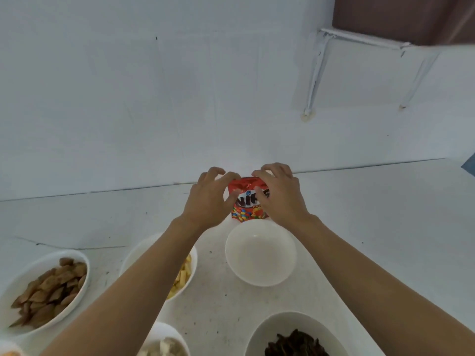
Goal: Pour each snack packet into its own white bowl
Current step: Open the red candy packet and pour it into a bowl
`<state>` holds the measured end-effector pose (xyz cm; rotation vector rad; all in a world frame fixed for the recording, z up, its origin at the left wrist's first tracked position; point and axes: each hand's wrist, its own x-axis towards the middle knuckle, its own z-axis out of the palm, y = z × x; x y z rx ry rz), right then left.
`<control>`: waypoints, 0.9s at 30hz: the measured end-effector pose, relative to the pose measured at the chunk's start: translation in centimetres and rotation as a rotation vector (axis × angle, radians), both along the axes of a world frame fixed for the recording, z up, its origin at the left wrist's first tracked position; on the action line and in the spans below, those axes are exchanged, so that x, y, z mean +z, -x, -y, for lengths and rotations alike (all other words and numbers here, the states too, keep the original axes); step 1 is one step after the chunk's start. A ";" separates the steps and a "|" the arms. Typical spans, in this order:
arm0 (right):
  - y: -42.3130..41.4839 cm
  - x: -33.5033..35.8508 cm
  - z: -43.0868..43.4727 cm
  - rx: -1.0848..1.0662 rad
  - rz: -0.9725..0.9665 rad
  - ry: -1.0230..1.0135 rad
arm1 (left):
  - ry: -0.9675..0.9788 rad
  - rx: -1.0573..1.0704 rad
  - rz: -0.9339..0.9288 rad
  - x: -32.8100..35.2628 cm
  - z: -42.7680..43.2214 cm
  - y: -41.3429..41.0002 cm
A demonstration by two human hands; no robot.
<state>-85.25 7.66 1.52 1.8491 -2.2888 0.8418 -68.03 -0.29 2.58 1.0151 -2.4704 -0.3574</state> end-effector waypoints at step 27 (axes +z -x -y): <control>-14.3 6.9 5.8 0.304 0.086 0.405 | 0.252 0.083 -0.352 7.4 2.9 -14.4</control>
